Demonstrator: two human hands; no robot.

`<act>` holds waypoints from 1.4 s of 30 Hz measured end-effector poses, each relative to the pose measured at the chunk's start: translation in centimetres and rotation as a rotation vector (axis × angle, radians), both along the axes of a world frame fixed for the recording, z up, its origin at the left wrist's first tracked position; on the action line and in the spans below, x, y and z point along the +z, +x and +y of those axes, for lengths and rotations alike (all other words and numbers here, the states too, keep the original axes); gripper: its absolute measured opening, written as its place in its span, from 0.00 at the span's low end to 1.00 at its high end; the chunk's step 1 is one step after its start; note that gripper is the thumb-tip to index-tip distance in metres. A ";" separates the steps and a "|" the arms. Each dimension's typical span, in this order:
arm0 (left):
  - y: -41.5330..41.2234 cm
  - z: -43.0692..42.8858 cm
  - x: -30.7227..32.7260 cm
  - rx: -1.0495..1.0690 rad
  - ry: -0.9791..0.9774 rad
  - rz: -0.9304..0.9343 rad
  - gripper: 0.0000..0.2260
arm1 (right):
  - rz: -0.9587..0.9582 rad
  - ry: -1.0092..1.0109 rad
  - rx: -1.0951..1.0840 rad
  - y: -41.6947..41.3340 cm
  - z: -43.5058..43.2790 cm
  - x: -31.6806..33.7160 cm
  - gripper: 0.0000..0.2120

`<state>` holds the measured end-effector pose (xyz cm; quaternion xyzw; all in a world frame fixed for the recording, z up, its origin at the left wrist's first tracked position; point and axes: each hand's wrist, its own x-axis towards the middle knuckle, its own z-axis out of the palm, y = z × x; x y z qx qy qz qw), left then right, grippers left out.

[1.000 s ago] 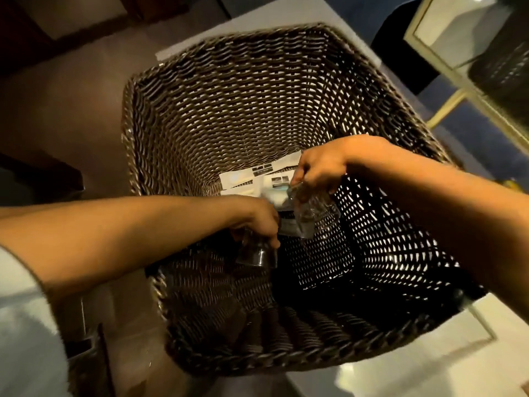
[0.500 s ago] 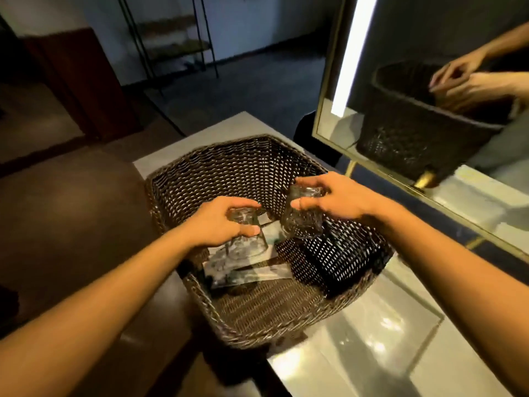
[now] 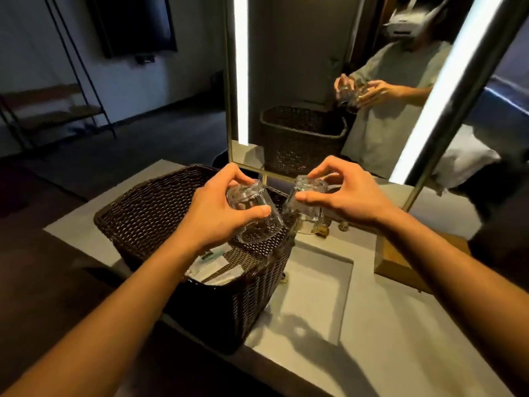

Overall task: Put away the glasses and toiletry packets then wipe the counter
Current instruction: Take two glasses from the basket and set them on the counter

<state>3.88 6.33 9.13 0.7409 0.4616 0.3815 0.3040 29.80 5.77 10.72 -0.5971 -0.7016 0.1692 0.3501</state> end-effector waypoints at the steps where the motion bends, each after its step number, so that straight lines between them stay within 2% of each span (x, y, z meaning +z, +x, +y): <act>1: 0.8 -0.7 0.1 -0.032 -0.001 -0.014 0.20 | 0.004 0.004 -0.028 0.7 -1.5 0.2 0.24; 7: 6.4 -4.1 0.0 -0.213 0.000 -0.043 0.20 | -0.001 0.005 -0.174 5.5 -8.8 0.9 0.24; 11: 10.5 -5.2 -0.3 -0.291 0.005 -0.028 0.20 | 0.020 0.018 -0.281 9.2 -12.8 0.6 0.22; 17: 18.0 -6.2 -0.9 -0.381 0.015 -0.011 0.20 | 0.035 -0.016 -0.401 15.8 -17.5 0.4 0.24; 21: 24.1 -6.6 -1.8 -0.444 -0.016 -0.018 0.21 | 0.041 -0.009 -0.469 21.1 -20.2 0.1 0.26; 24: 29.3 -7.1 -2.5 -0.494 -0.056 -0.025 0.22 | 0.031 -0.003 -0.513 26.0 -21.8 -0.5 0.23; 30: 40.2 -8.5 -4.4 -0.529 -0.098 -0.047 0.22 | 0.090 -0.023 -0.547 35.4 -24.5 -2.8 0.28; 34: 47.5 -9.8 -5.9 -0.562 -0.115 -0.036 0.21 | 0.095 -0.061 -0.607 42.4 -25.8 -5.0 0.22; 37: 52.4 -10.8 -7.4 -0.582 -0.182 -0.079 0.21 | 0.096 -0.084 -0.629 46.9 -26.8 -6.7 0.21; 40: 56.5 -11.5 -9.0 -0.599 -0.279 -0.100 0.24 | 0.129 -0.117 -0.655 50.8 -27.5 -8.1 0.24; 42: 59.2 -11.8 -10.3 -0.638 -0.313 -0.080 0.33 | 0.183 -0.129 -0.669 53.0 -28.0 -9.1 0.26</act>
